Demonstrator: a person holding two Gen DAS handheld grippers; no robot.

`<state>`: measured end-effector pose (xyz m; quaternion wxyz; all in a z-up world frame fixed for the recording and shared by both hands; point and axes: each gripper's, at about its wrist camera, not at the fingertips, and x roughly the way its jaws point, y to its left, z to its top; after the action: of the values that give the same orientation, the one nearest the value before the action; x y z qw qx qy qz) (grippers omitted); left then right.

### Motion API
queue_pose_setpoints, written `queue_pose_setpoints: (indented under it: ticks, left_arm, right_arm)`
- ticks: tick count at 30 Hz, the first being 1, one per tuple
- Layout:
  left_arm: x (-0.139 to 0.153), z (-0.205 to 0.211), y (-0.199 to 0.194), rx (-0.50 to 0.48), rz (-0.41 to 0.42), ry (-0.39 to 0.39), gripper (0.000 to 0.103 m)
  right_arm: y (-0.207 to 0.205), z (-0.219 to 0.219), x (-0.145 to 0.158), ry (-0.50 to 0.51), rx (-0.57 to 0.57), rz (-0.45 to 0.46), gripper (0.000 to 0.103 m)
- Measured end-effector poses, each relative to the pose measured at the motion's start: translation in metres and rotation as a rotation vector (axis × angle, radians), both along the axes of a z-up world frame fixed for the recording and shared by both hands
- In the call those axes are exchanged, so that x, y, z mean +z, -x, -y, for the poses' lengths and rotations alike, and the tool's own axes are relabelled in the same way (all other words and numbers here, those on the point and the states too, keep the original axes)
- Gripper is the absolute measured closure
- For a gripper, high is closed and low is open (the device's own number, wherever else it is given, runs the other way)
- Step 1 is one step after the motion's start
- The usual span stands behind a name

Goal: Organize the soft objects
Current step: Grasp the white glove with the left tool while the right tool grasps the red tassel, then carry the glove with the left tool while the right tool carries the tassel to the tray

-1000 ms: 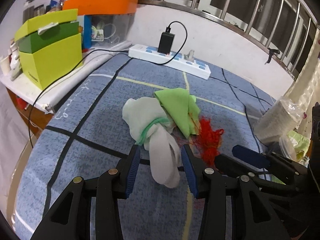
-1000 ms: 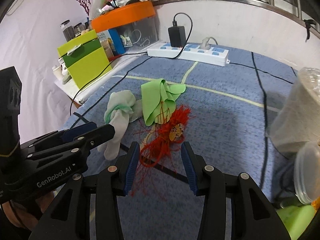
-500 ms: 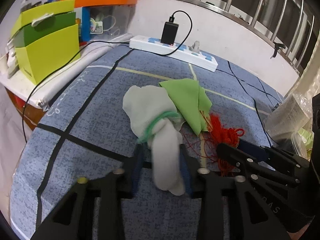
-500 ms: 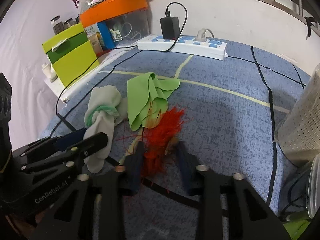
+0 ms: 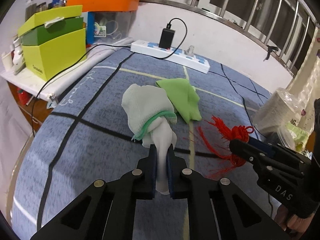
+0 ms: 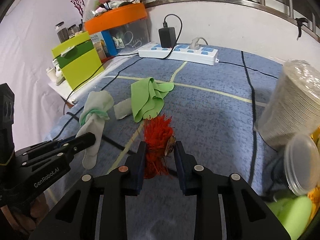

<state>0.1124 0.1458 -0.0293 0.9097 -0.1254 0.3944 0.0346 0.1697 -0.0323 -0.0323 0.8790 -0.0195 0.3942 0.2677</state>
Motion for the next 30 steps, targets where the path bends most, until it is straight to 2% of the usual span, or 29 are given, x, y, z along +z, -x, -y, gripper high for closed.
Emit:
queue_pose_setpoints:
  ticks: [15,30]
  left_arm:
    - [0.038,0.056,0.051,-0.096,0.062,-0.013,0.094]
    - [0.074,0.119,0.088,-0.224,0.139,-0.035,0.094]
  right_arm:
    - [0.061,0.046,0.038,-0.071,0.018,0.069,0.074]
    - [0.113,0.106,0.069,-0.120,-0.060,0.155,0.074]
